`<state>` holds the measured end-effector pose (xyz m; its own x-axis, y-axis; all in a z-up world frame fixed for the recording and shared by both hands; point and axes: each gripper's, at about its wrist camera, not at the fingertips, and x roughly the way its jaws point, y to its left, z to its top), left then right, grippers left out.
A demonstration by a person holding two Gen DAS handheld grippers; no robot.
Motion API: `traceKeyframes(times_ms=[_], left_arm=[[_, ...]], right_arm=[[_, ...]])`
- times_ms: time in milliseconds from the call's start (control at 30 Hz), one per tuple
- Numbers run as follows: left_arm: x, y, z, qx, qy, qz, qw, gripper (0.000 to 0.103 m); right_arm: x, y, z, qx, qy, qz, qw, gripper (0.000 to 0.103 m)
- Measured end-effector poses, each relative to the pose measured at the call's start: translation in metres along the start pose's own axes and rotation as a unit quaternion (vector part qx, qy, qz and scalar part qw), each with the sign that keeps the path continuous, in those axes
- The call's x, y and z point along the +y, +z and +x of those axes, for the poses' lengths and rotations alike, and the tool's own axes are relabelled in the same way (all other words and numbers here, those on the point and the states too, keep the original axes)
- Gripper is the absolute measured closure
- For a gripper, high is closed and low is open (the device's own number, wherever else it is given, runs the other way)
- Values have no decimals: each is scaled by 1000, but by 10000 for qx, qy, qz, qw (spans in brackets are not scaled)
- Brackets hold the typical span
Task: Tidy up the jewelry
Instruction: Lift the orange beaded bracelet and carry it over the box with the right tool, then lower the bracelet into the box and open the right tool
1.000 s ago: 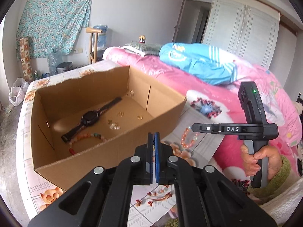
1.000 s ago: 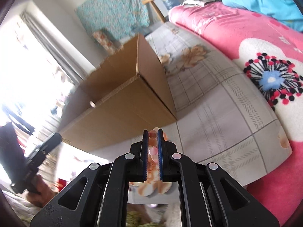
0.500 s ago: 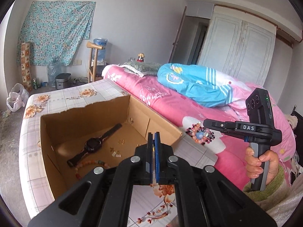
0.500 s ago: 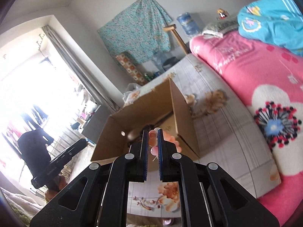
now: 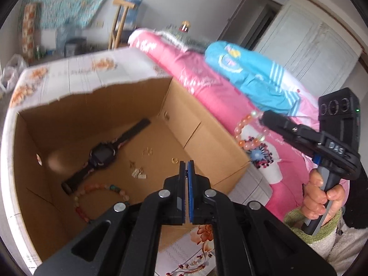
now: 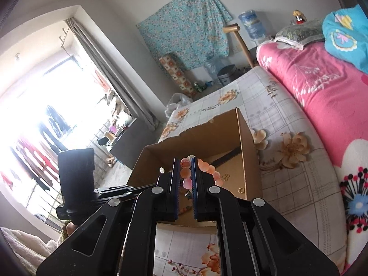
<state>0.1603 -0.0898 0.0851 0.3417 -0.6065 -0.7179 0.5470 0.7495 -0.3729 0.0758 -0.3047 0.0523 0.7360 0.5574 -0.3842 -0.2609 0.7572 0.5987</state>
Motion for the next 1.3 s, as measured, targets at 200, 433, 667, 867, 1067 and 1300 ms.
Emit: traceKeyframes(times_ms=[200, 433, 667, 867, 1067, 1300], left_arm=[[19, 7, 50, 912, 90, -269, 9954, 102], [29, 10, 89, 1761, 28, -570, 9827, 101], [34, 8, 100, 2183, 44, -809, 9725, 97], [40, 6, 97, 2115, -65, -1019, 9720, 87], [43, 6, 74, 1676, -15, -1038, 9804, 85], [42, -4, 11, 570, 195, -889, 9942, 73]], right_arm=[[-9, 6, 32, 374, 27, 3, 9993, 96], [-12, 12, 47, 550, -14, -160, 9984, 96], [-16, 15, 53, 670, -62, -198, 9975, 96], [-16, 14, 58, 858, -151, -242, 9959, 96], [-7, 15, 70, 1225, -251, -442, 9912, 96], [6, 15, 115, 2171, -743, -1104, 9670, 96]])
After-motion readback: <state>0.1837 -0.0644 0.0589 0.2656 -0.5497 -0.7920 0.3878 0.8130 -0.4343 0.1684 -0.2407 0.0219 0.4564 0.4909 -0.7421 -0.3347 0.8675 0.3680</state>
